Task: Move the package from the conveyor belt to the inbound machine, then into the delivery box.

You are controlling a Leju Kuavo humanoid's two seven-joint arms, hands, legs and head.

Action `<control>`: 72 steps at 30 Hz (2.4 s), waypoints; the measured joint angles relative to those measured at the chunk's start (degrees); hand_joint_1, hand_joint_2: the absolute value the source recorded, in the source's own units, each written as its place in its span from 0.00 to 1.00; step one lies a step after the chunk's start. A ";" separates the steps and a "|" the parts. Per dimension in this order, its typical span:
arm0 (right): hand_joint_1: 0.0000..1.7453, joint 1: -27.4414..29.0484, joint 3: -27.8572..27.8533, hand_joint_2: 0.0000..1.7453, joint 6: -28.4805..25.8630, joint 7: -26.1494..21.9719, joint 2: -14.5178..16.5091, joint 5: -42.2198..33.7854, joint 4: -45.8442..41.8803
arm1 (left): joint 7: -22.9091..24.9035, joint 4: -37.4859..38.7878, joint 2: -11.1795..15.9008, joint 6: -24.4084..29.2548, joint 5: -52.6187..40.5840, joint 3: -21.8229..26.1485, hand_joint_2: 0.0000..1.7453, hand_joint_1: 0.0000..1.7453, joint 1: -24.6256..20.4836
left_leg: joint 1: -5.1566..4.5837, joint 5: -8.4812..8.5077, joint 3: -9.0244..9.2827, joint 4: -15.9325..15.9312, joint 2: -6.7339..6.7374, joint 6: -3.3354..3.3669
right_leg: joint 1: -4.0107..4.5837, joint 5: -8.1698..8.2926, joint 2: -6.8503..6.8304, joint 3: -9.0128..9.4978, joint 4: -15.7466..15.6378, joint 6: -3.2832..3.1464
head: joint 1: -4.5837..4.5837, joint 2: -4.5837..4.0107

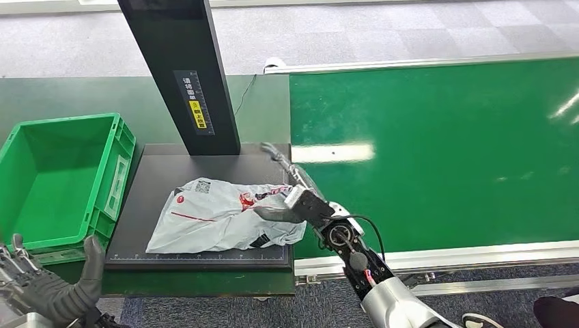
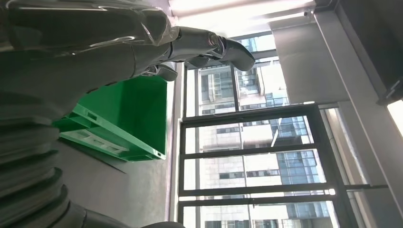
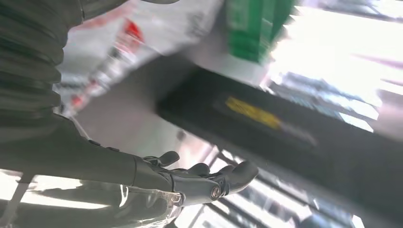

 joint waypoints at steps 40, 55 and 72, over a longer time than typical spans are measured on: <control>0.00 15.93 -22.57 1.00 -0.26 1.24 10.84 -20.33 -12.62 | 21.00 53.87 -2.48 -18.53 -35.61 -7.41 1.00 0.00 -27.69 | -0.08 0.01 0.01 0.00 0.01 0.01 | -0.03 0.02 0.00 0.02 0.00 -0.01 | 0.00 0.00; 0.00 18.34 -23.89 1.00 0.26 2.90 10.84 -19.47 -12.74 | 19.28 61.43 -2.83 -18.39 -34.78 -7.28 1.00 0.81 -32.61 | -0.08 0.02 0.02 0.00 0.01 0.01 | -0.03 0.02 0.00 0.04 0.00 -0.01 | 0.00 0.00; 0.00 20.67 -25.80 1.00 0.40 2.74 10.82 -18.94 -14.35 | 11.23 49.36 -2.31 -12.09 -23.86 -4.97 1.00 0.95 -27.36 | -0.08 0.00 -0.05 -0.01 0.05 0.00 | -0.03 0.02 0.03 -0.04 0.01 -0.01 | 0.00 0.01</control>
